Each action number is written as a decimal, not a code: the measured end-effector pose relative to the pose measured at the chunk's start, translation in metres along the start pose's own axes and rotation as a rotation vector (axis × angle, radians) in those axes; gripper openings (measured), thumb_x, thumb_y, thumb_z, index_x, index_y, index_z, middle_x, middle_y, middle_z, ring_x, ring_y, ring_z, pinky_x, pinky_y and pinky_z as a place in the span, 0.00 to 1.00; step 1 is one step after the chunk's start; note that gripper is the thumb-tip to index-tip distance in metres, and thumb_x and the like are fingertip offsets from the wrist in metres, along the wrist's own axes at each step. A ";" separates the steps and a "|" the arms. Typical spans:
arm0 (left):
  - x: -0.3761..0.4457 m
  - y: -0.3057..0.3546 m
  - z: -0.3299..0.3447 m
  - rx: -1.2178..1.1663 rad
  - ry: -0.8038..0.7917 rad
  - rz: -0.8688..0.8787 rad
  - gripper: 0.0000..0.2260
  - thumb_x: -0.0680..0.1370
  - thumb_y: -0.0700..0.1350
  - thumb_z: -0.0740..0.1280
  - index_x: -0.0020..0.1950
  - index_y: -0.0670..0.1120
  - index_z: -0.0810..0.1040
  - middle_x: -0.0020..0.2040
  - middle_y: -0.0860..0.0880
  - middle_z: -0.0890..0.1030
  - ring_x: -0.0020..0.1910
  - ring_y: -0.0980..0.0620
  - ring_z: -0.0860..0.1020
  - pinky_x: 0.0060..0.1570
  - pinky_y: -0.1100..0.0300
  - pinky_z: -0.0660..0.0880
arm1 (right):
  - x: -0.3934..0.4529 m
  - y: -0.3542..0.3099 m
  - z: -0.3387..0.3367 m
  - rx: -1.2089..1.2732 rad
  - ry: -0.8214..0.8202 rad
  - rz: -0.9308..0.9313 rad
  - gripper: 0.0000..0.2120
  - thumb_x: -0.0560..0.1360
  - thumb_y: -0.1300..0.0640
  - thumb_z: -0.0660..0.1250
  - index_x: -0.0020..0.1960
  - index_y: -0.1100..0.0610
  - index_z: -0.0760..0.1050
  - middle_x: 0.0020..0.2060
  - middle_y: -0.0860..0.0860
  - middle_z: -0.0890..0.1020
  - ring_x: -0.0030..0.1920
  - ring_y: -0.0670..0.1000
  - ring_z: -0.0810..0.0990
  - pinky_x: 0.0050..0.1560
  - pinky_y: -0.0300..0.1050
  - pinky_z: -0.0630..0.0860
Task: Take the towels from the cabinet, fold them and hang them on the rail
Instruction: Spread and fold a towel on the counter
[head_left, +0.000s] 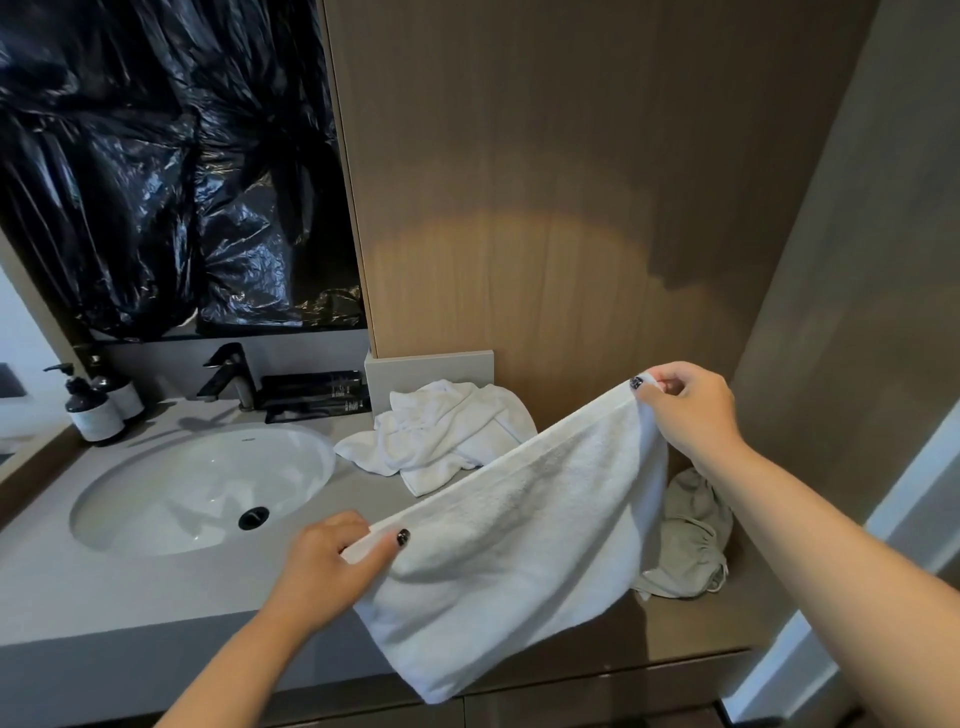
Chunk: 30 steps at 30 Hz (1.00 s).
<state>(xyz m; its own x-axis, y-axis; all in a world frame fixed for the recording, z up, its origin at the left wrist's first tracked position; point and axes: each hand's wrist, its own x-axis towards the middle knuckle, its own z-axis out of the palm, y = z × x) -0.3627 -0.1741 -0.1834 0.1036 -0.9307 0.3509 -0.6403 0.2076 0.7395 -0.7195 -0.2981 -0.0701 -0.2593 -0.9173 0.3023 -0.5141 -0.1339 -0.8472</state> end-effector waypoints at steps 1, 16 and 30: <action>0.002 0.000 -0.002 0.020 0.018 0.017 0.25 0.70 0.64 0.66 0.25 0.46 0.72 0.30 0.50 0.75 0.29 0.53 0.73 0.31 0.65 0.67 | 0.001 0.002 -0.001 0.002 -0.012 0.000 0.05 0.74 0.61 0.68 0.48 0.56 0.82 0.41 0.49 0.81 0.43 0.49 0.77 0.37 0.36 0.69; -0.017 0.008 -0.001 -0.380 0.309 -0.415 0.09 0.76 0.48 0.71 0.45 0.42 0.82 0.40 0.45 0.82 0.41 0.48 0.77 0.45 0.54 0.74 | -0.008 0.051 -0.016 0.205 -0.428 0.056 0.12 0.77 0.67 0.66 0.58 0.57 0.79 0.42 0.59 0.85 0.37 0.52 0.86 0.37 0.39 0.82; 0.003 -0.011 -0.015 -0.398 0.474 -0.557 0.08 0.72 0.47 0.76 0.49 0.46 0.85 0.48 0.48 0.85 0.52 0.47 0.82 0.58 0.48 0.78 | -0.014 0.078 0.032 0.276 -0.418 0.233 0.08 0.75 0.66 0.70 0.53 0.58 0.82 0.40 0.58 0.85 0.39 0.55 0.86 0.42 0.48 0.84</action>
<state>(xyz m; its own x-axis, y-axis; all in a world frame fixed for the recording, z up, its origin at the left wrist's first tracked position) -0.3440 -0.1747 -0.1819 0.6921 -0.7217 0.0122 -0.0927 -0.0722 0.9931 -0.7298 -0.3079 -0.1542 0.0347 -0.9977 -0.0581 -0.2343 0.0484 -0.9710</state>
